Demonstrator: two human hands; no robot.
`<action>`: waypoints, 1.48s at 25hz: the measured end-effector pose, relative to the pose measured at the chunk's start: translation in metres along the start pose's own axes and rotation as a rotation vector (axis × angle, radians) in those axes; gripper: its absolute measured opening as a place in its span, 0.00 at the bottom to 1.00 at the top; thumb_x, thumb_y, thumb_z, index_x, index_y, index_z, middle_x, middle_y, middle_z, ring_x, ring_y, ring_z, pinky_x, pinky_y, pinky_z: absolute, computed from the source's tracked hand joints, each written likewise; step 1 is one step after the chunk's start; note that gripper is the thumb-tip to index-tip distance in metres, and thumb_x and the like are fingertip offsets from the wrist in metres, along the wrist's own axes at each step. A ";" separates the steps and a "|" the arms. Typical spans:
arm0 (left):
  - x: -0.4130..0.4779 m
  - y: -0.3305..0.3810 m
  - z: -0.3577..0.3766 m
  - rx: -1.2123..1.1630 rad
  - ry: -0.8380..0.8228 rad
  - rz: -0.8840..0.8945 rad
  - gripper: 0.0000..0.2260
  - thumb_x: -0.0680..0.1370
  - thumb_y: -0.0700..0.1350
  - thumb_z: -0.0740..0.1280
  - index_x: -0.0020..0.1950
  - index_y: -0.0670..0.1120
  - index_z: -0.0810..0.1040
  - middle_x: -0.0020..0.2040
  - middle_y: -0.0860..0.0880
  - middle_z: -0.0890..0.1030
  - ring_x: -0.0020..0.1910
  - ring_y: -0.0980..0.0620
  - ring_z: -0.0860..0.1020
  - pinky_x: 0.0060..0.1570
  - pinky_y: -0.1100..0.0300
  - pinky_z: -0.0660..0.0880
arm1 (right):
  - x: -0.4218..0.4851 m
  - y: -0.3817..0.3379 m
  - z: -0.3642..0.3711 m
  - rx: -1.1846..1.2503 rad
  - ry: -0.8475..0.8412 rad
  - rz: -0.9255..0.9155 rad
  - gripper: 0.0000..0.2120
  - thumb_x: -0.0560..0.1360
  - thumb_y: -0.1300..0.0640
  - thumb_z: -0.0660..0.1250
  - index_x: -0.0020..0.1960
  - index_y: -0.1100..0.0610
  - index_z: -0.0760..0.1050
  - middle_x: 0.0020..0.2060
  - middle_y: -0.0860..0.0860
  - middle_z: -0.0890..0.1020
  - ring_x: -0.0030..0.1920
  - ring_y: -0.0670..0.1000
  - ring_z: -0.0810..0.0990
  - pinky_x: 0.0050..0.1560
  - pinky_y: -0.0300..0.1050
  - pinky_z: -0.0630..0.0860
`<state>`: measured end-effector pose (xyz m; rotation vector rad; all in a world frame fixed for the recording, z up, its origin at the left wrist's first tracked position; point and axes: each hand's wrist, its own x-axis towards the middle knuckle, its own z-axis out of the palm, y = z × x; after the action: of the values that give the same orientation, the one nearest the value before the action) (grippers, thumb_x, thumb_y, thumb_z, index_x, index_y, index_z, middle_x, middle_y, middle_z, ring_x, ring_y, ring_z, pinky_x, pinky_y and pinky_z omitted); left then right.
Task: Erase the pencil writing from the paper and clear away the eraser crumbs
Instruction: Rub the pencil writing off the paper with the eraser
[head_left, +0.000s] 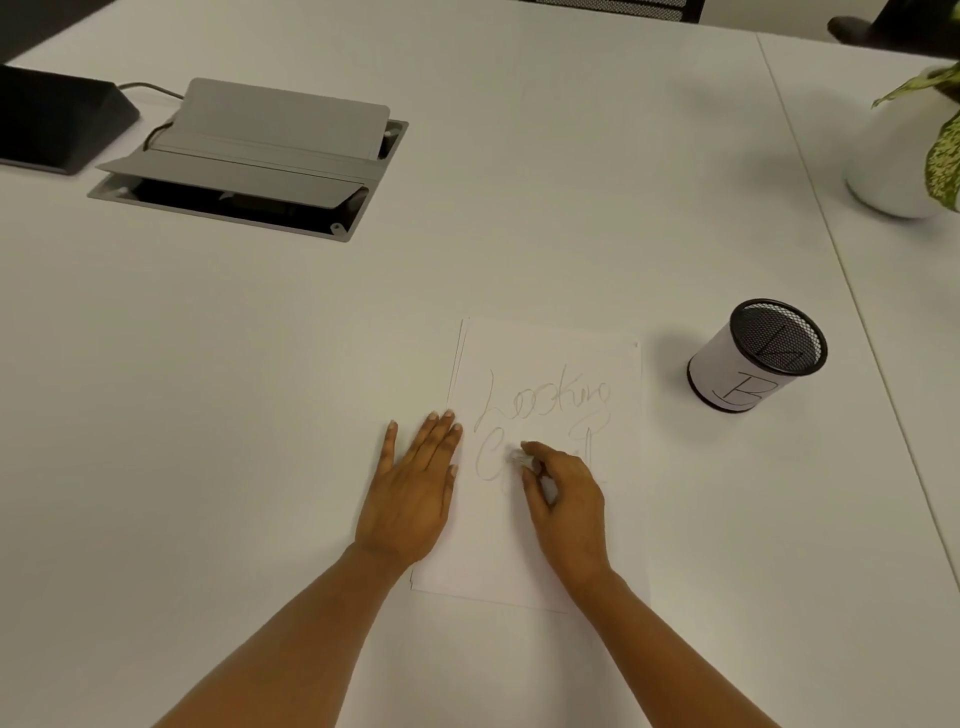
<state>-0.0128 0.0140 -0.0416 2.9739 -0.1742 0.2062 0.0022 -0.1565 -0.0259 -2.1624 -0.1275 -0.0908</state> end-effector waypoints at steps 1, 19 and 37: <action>0.000 0.001 0.000 -0.010 0.033 0.004 0.21 0.77 0.46 0.50 0.66 0.41 0.72 0.66 0.44 0.74 0.66 0.46 0.71 0.64 0.37 0.60 | 0.001 -0.004 0.002 0.022 -0.014 0.034 0.12 0.74 0.61 0.65 0.57 0.56 0.76 0.48 0.46 0.79 0.48 0.42 0.76 0.50 0.22 0.67; 0.013 0.020 0.004 0.072 -0.135 -0.289 0.25 0.80 0.48 0.44 0.73 0.48 0.35 0.74 0.49 0.36 0.68 0.48 0.27 0.59 0.40 0.20 | 0.011 -0.032 0.022 -0.046 -0.221 0.020 0.08 0.75 0.60 0.64 0.52 0.56 0.79 0.46 0.49 0.82 0.45 0.41 0.75 0.46 0.21 0.68; 0.016 0.020 0.005 0.089 -0.185 -0.300 0.28 0.80 0.52 0.46 0.71 0.48 0.31 0.70 0.49 0.29 0.65 0.47 0.24 0.56 0.35 0.21 | 0.060 -0.037 0.036 -0.224 -0.183 0.002 0.10 0.77 0.61 0.60 0.55 0.61 0.77 0.52 0.57 0.81 0.54 0.53 0.76 0.53 0.35 0.66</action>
<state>0.0013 -0.0078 -0.0417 3.0535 0.2669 -0.1004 0.0572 -0.1026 -0.0093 -2.3921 -0.2295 0.0986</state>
